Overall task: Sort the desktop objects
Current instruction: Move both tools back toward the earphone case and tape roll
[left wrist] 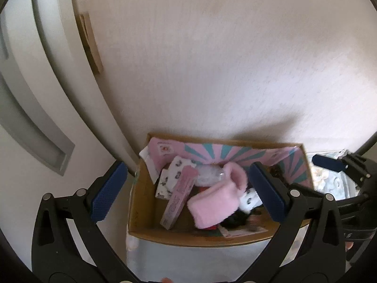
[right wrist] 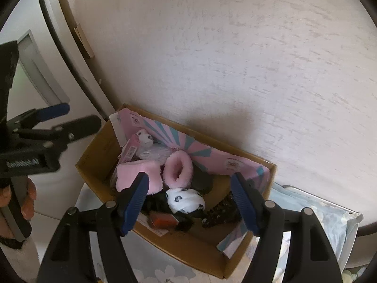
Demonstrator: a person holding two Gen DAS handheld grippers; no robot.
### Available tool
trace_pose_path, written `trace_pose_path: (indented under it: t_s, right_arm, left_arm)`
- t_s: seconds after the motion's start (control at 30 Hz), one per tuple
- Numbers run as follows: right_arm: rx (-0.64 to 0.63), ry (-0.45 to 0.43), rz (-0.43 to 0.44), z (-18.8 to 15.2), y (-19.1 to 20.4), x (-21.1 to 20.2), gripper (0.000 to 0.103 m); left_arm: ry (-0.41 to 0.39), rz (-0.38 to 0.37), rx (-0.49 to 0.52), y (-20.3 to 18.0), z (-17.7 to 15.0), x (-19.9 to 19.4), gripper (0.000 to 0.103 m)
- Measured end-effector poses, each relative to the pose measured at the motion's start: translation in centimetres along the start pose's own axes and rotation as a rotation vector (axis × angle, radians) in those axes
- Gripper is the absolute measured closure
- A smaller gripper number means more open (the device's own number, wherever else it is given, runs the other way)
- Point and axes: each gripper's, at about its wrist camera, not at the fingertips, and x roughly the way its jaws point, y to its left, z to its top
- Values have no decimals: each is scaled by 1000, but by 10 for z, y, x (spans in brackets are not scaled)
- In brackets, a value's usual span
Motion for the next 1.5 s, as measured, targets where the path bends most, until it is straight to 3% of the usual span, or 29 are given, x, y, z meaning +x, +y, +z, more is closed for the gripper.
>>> trace_pose_path:
  t_s: [0.2,0.37,0.67,0.87,1.07,1.2,1.33,1.5]
  right_arm:
    - [5,-27,-20,-10,-2,-20,35]
    - [47,-73,-48,-24,-27,-51,35]
    - [131,-83,-162,-80,-112,-111,35]
    - [215,-82,-194,-121,-168,-139,35]
    - [222,-49,-179,-161,-209,-137,35]
    - [212,-18,-135,-184,-234,-118,35]
    - [196,-6,-59,-196,-255,-88,35]
    - [136,12,-20,-203,-273,-53,35]
  left_arm:
    - [-12,-38,21,-19,0,-11,0]
    - [-27,-70,62,-48,-1,-32,0]
    - [-56,-140,150,-127,-8,-62,0]
    - [-49,-199,238,-201,-23,-65,0]
    - [30,-225,321,-271,-53,-33,0]
    - [104,-198,349,-307,-77,16,0]
    - [140,-204,318,-321,-91,58,0]
    - [140,-106,292,-326,-102,99,1]
